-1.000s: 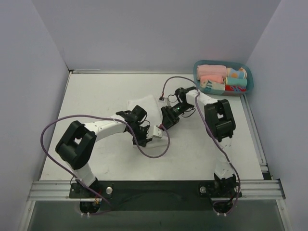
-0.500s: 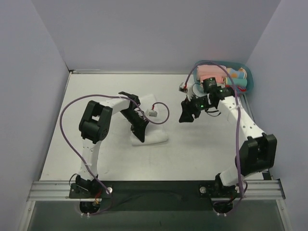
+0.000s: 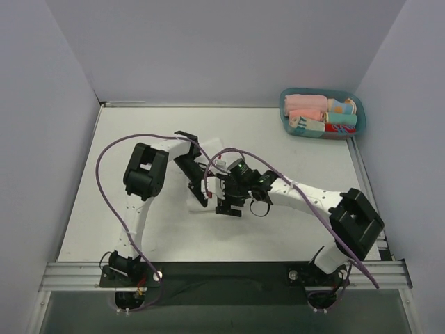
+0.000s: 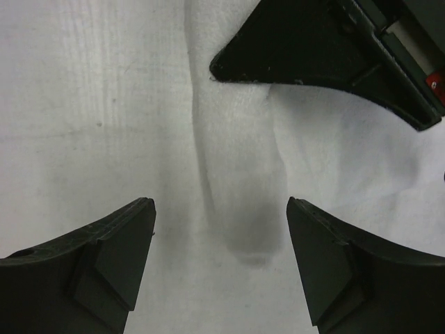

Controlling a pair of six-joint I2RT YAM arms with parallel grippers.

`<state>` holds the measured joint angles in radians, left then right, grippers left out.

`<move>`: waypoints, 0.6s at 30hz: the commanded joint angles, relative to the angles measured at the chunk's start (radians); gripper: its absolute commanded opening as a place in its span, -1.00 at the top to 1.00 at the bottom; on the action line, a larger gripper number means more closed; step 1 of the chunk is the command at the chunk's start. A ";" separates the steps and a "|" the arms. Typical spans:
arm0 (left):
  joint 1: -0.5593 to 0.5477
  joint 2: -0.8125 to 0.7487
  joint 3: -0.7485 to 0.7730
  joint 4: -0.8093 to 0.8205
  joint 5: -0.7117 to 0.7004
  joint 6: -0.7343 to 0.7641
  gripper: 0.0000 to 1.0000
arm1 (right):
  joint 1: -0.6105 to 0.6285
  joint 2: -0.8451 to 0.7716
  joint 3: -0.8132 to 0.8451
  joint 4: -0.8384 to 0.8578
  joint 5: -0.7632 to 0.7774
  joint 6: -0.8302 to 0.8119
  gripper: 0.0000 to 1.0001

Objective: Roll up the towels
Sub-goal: Roll the towel

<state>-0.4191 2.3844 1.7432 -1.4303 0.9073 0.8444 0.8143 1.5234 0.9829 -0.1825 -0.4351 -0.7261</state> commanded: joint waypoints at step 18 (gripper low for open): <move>0.181 -0.060 -0.102 0.174 -0.067 -0.036 -0.03 | -0.026 0.411 0.224 -0.062 -0.186 0.031 1.00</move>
<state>-0.2874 2.3817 1.6871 -1.4578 0.9466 0.8082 0.8070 1.8690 1.1526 -0.0547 -0.4858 -0.7441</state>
